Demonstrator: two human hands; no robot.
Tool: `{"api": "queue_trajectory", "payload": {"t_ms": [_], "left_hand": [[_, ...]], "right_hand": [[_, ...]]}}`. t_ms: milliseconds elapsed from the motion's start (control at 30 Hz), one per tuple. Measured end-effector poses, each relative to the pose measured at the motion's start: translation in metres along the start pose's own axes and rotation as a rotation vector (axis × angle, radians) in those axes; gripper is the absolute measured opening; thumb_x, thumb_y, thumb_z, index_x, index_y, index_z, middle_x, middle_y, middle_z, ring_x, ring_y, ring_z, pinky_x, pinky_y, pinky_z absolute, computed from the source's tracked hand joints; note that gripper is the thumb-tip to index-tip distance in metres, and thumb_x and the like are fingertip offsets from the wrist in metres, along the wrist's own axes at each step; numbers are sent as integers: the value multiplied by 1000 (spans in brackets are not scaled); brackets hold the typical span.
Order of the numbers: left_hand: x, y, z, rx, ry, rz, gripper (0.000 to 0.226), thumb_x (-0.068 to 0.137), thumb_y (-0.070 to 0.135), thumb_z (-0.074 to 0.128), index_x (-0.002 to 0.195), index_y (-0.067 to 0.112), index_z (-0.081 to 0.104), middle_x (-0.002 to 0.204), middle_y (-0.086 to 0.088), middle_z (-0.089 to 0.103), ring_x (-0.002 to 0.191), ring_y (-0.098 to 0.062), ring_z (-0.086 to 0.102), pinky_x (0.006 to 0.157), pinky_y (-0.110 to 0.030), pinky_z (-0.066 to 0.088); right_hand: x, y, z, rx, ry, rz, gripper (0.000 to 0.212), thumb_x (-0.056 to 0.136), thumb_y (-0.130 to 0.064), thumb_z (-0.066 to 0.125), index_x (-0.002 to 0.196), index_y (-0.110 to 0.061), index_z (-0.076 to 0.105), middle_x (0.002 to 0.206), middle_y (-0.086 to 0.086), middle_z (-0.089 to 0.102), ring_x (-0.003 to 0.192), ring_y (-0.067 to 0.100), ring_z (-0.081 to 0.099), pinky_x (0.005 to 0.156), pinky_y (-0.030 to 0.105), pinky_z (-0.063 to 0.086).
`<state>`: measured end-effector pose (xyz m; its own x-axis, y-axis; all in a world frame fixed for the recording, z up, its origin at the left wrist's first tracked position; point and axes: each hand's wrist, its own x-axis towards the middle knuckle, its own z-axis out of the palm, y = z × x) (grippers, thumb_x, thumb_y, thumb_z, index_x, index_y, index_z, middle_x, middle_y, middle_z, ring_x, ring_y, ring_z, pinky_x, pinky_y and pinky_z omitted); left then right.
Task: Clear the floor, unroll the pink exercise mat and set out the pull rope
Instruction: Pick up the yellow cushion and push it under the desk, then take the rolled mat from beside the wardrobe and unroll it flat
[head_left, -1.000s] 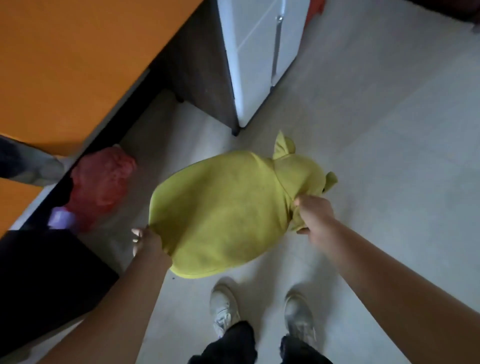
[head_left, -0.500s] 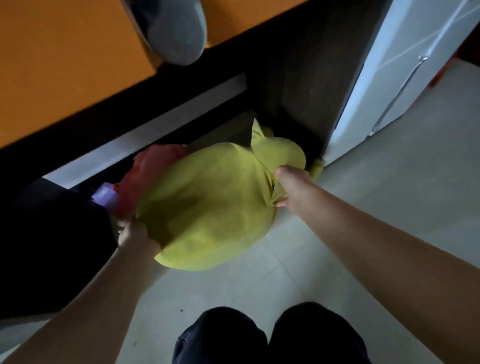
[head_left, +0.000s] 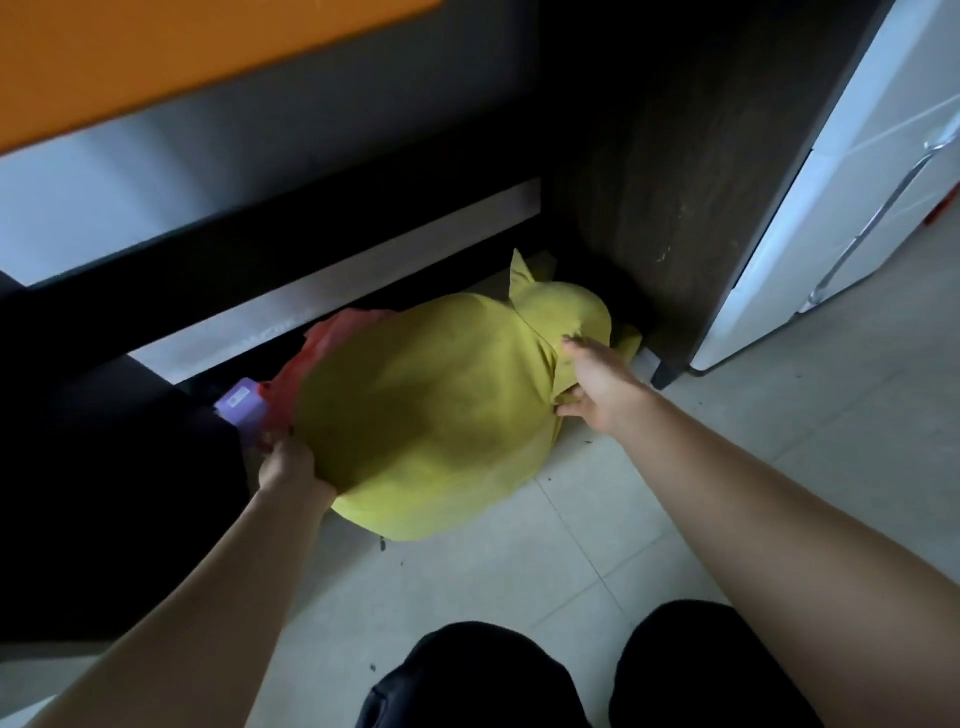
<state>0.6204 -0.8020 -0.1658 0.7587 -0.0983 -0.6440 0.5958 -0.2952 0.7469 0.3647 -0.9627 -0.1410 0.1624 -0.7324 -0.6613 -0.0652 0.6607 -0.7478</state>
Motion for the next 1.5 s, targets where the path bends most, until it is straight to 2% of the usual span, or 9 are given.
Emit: {"api": "queue_trajectory", "payload": {"t_ms": [167,333,433,533,700,900,1033,1200,1500], "left_hand": [[-5,-10,17,260,110,211,49,101,34,36,145,12,37,145,-16,46,131,-35,45,110,-46,38],[-48,-28,53,820,111,599,77,94,32,50,154,15,5,162,-17,4,150,-30,3,119,-47,-4],[-76,-40,73,897,-50,785,73,97,33,46,155,21,3,163,-9,-6,150,-24,-8,120,-45,-7],[-118,-41,78,938,-265,714,63,98,26,45,153,12,18,162,-14,9,149,-29,7,121,-41,10],[-233,-10,60,1048,-482,613,57,96,19,46,149,13,28,147,-18,44,129,-39,47,99,-41,41],[-383,43,10,1197,-692,635,46,95,22,47,141,17,44,140,-14,53,122,-35,51,92,-34,42],[-486,69,-38,1225,-871,640,41,96,24,46,136,20,49,130,-12,60,90,-23,59,74,-29,43],[-581,73,-111,1366,-1102,705,42,93,34,54,131,17,54,133,-11,58,118,-26,57,94,-28,40],[-666,33,-284,1486,-1550,934,44,92,37,53,130,15,54,128,-10,60,115,-23,57,85,-24,34]], "right_hand": [[4,10,2,-169,-6,-32,57,98,-36,54,150,-23,33,150,6,41,129,30,48,100,46,51],[2,24,-3,-283,-16,-107,65,93,-41,60,150,-23,33,151,2,41,133,28,45,107,46,45],[-14,21,-10,-385,17,-177,49,94,-47,55,133,-18,49,133,6,53,112,25,54,95,39,50],[-52,10,-27,-501,65,-224,54,96,-50,48,138,-16,46,132,8,55,118,29,54,89,34,44],[-158,-28,-73,-614,152,-159,59,97,-50,47,145,-16,41,143,12,52,129,28,50,95,32,42],[-316,-77,-123,-667,252,-40,56,96,-49,48,142,-17,43,135,12,58,123,30,55,91,30,41],[-441,-91,-155,-696,324,-4,53,98,-42,50,142,-16,41,139,12,56,127,28,53,103,32,40],[-593,-69,-178,-621,458,102,58,98,-45,48,146,-17,36,143,13,52,130,28,50,106,36,40],[-815,53,-144,-360,817,224,60,96,-46,51,145,-14,36,144,13,50,131,28,48,106,37,39]]}}
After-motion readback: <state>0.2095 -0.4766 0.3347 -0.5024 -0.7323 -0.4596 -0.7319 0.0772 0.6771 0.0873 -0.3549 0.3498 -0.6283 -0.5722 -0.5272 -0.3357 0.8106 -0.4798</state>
